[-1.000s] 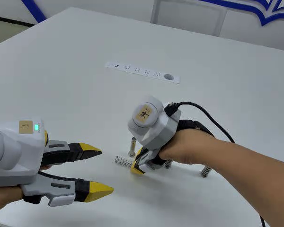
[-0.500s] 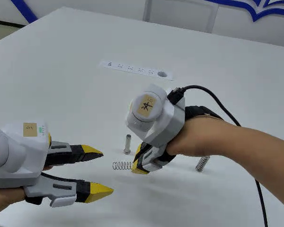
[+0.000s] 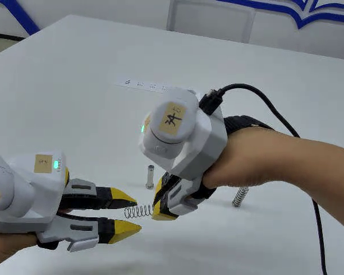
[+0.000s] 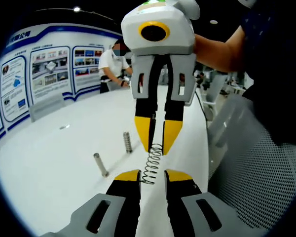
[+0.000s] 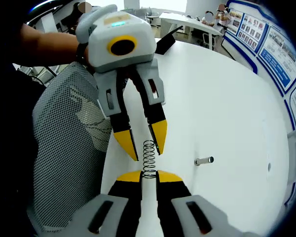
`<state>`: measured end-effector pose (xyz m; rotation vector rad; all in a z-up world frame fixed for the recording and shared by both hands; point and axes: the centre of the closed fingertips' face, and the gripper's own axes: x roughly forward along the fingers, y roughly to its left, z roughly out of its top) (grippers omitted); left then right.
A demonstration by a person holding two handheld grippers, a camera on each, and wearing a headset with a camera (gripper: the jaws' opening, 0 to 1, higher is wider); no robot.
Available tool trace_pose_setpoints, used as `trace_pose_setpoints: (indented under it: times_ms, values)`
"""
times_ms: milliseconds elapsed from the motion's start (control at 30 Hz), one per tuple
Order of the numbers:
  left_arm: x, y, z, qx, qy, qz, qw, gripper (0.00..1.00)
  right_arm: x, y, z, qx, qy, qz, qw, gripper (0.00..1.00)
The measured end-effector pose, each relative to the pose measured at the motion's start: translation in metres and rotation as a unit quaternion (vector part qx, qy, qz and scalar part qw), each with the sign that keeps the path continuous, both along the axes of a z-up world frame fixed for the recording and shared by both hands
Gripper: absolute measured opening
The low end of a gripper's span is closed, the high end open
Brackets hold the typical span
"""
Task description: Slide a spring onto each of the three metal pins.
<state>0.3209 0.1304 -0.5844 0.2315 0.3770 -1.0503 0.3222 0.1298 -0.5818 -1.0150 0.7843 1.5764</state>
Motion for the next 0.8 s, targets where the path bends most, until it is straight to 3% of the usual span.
trace_pose_setpoints:
  times_ms: [133,500,800]
  values:
    - [0.002,0.003,0.002,-0.002,-0.004,0.003,1.0000,0.13,-0.002,0.004,0.008,0.015,-0.001,0.002,0.9999,0.11]
    - [0.003,0.001,0.004,-0.009,-0.004,0.001,1.0000,0.12,-0.004,0.023,0.031,0.072,0.003,-0.001,0.9974,0.11]
    - [0.004,-0.001,0.005,-0.011,-0.005,-0.002,0.9999,0.12,-0.007,0.028,0.034,0.079,-0.002,0.005,0.9968,0.11]
